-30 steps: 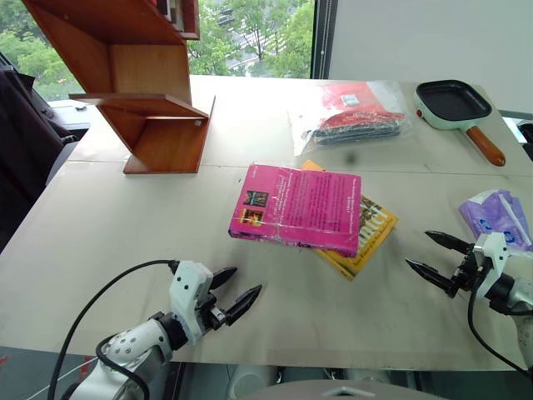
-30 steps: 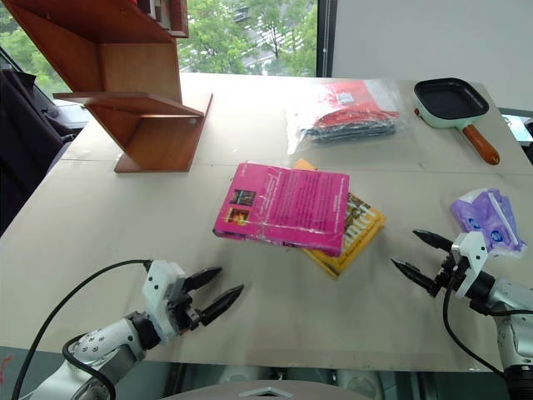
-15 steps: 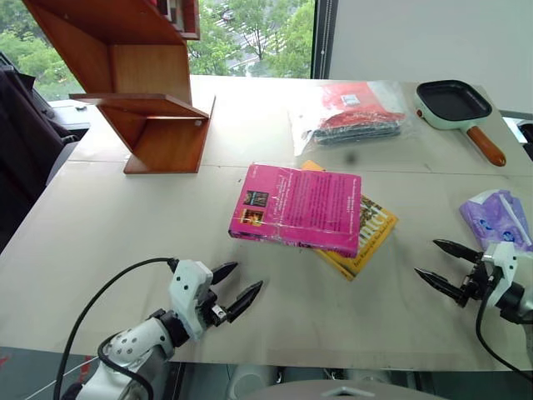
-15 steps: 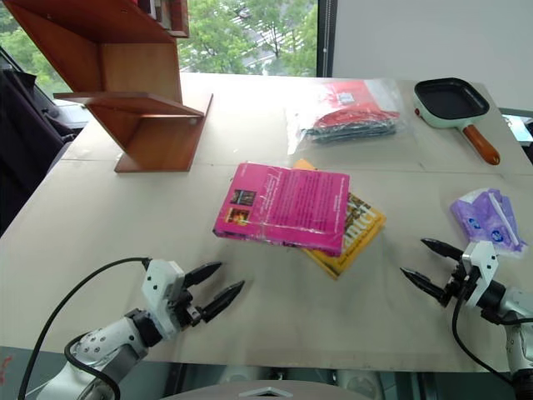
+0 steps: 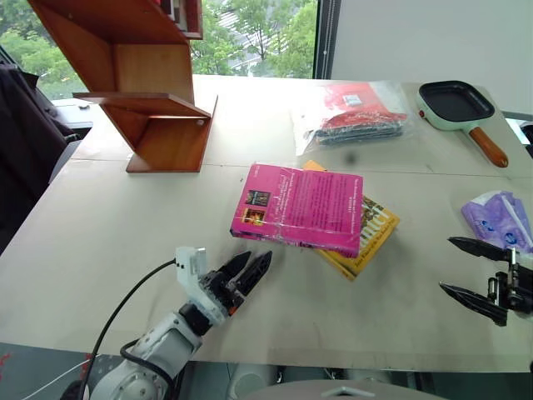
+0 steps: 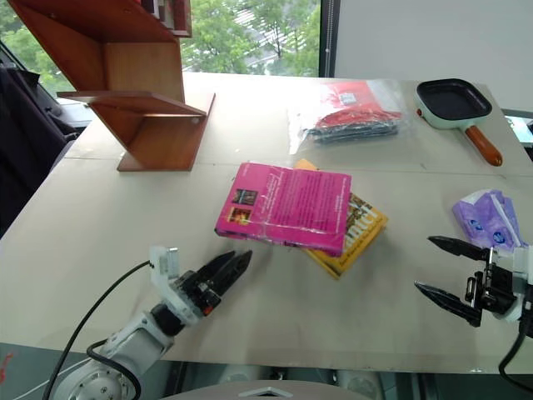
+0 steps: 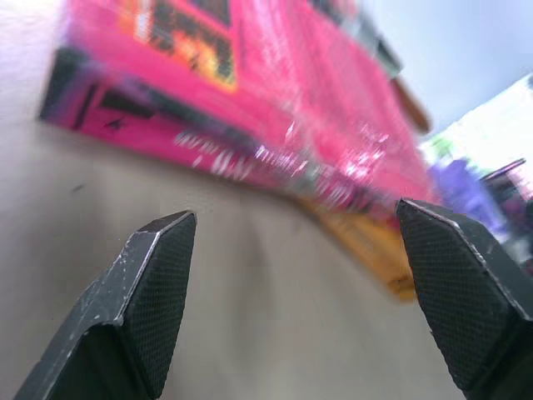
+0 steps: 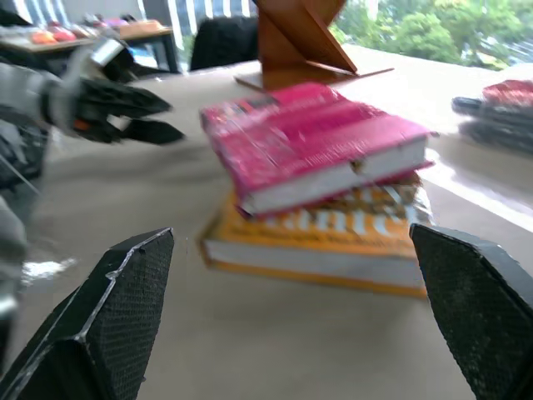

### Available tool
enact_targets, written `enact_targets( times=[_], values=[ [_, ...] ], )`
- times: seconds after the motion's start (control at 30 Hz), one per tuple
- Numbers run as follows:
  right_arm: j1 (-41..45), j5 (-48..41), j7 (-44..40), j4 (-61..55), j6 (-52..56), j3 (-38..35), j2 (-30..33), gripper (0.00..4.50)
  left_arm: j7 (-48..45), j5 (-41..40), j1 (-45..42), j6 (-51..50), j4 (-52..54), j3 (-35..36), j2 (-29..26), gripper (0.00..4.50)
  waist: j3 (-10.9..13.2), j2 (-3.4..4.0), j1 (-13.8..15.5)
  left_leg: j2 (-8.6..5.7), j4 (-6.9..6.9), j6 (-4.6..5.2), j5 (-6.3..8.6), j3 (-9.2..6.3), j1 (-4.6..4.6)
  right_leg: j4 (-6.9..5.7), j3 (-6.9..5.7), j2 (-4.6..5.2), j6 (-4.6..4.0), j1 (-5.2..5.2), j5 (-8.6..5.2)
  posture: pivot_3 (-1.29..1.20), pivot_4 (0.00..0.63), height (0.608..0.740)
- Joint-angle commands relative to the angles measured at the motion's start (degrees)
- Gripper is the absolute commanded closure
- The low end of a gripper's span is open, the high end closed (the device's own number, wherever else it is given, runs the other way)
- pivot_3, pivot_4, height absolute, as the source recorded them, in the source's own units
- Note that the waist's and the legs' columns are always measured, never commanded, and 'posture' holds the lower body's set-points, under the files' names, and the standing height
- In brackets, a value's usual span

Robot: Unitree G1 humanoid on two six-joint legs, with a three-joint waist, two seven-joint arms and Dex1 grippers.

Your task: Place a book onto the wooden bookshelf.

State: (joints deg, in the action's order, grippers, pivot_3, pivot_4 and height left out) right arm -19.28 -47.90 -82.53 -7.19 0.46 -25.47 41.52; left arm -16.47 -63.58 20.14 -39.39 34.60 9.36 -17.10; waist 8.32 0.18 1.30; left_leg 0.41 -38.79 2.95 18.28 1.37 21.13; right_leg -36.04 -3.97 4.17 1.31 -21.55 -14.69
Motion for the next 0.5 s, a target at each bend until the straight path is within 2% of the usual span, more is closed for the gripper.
enact_targets(
  times=[0.03, 0.23, 0.5],
  values=[
    [-1.9, -3.6, 0.8, -4.7, 3.6, -3.2, 0.0, 0.0, 6.7, -17.8, 0.1, -5.1, -2.9, 0.9, 0.4, 0.56, 0.0, -0.04, -0.3, 0.0, 0.0, 0.0, 0.0, 0.0, 0.0, 0.0, 0.0, 0.0, 0.0, 0.0, 0.0, 0.0, 0.15, 0.74],
    [-4.1, -4.5, 2.5, -9.3, 5.8, -4.8, -0.9, 0.0, 14.3, -28.6, 2.0, -5.6, -3.6, -1.5, 1.7, 0.56, 0.0, -0.07, -0.3, 0.0, -0.09, 0.0, 0.0, 0.01, 0.02, 0.01, 0.04, -0.01, -0.02, 0.0, -0.01, 0.0, 0.15, 0.74],
    [-3.3, -3.4, 3.8, -10.6, 6.3, -4.5, -1.7, 0.0, 19.1, -29.5, -5.5, -3.2, -9.0, -5.1, 6.7, 0.56, 0.0, -0.06, 0.9, -0.02, -0.25, -0.01, -0.01, 0.01, 0.01, -0.01, 0.03, -0.08, -0.2, 0.07, -0.11, 0.0, 0.15, 0.74]
  ],
)
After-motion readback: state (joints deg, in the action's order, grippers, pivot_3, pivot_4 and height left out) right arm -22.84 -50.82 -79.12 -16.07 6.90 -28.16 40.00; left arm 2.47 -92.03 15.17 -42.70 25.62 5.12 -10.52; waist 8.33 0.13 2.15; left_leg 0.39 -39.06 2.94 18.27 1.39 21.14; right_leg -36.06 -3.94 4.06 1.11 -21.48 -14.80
